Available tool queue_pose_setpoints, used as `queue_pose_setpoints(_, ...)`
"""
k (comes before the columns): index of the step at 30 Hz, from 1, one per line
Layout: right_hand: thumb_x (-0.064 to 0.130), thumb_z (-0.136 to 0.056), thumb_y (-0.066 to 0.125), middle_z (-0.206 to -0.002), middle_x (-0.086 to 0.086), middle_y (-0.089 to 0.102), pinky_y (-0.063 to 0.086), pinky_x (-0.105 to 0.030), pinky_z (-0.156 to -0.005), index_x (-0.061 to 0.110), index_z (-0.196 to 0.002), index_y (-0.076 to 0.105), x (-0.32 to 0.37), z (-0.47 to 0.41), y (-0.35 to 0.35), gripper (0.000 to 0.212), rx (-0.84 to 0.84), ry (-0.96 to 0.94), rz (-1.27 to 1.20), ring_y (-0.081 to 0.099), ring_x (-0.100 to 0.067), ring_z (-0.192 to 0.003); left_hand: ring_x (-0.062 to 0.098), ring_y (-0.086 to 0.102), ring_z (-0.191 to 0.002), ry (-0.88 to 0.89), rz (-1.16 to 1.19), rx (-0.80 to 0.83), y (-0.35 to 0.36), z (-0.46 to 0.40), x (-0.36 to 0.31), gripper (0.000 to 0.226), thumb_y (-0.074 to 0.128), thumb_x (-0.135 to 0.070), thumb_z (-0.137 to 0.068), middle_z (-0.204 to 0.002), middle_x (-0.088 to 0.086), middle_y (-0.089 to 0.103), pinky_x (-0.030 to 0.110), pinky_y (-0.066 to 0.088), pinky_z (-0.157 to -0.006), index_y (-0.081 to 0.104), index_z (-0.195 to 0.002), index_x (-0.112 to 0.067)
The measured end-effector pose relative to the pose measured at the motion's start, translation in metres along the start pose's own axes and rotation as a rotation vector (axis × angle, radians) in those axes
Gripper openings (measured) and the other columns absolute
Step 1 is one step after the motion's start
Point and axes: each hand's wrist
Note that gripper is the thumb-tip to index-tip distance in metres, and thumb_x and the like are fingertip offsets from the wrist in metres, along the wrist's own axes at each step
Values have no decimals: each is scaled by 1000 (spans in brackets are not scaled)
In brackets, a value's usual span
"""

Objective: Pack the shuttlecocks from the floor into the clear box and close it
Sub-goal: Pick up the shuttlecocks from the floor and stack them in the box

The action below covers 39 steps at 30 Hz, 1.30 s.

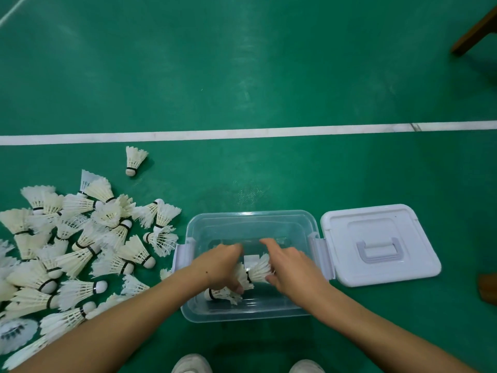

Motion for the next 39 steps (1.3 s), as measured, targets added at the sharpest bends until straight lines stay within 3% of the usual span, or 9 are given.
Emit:
queue_pose_setpoints(8,13,-83,83,-93,7,63,53,-27,-73,22,-151,39,1,-8,13,82,216,43,-318,63,-12,-87,22,67,-105,27,-5,20,14,-2,4,55,93,-35,-74,-117,-3,70,44,58,-94,66,-119,-21)
queue_pose_setpoints(11,18,-79,90,-91,11,58,45,-19,-66,19,-153,40,7,-11,16,89,278,74,-379,60,-9,-84,21,65,-109,27,10,9,14,-2,4,61,93,-32,-73,-122,-3,68,40,56,-97,65,-125,-19)
queue_pose_setpoints(14,19,-79,91,-95,10,60,48,-21,-73,19,-157,35,7,-14,14,96,340,114,-416,62,-12,-88,18,64,-112,-5,108,4,14,-2,7,73,95,-27,-71,-126,-2,67,35,55,-99,59,-134,-19)
queue_pose_setpoints(17,19,-80,89,-98,7,67,49,-18,-63,21,-159,29,0,-14,6,99,395,150,-479,63,-6,-78,17,62,-117,-38,228,2,13,1,6,83,93,-24,-73,-131,-2,64,31,54,-100,50,-144,-18)
queue_pose_setpoints(22,31,-87,83,-108,6,73,57,-27,-78,24,-156,35,-3,-6,-9,84,324,118,-393,70,-12,-93,16,55,-130,46,257,-177,4,18,-5,81,87,-36,-79,-142,-2,56,33,49,-107,47,-147,-19)
queue_pose_setpoints(25,40,-92,76,-113,6,70,53,-26,-83,25,-152,40,3,2,-23,71,196,60,-311,66,-10,-100,8,63,-114,109,402,-366,-8,37,-7,62,85,-40,-82,-129,-9,64,30,55,-98,56,-136,-25)
queue_pose_setpoints(29,46,-94,72,-103,14,73,58,-31,-91,32,-144,48,19,8,-58,57,74,-39,-330,67,0,-95,1,67,-97,161,558,-604,-31,71,3,45,84,-38,-85,-110,-16,68,26,59,-84,63,-122,-27)
queue_pose_setpoints(34,43,-96,71,-98,15,73,56,-21,-83,33,-131,55,64,-5,-119,40,27,-214,-225,69,3,-86,1,70,-93,67,658,-764,-47,109,51,37,84,-35,-84,-102,-16,72,25,62,-80,66,-116,-29)
queue_pose_setpoints(39,34,-96,71,-94,9,78,57,-34,-86,24,-124,61,118,-63,-135,32,-9,-347,-217,70,-3,-85,4,72,-88,-103,681,-845,-40,126,128,37,86,-34,-82,-100,-12,74,29,64,-76,67,-114,-32)
Point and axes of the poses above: each hand's wrist, its own z-axis away from the middle knuckle, its own y-axis out of the palm, x = y × z
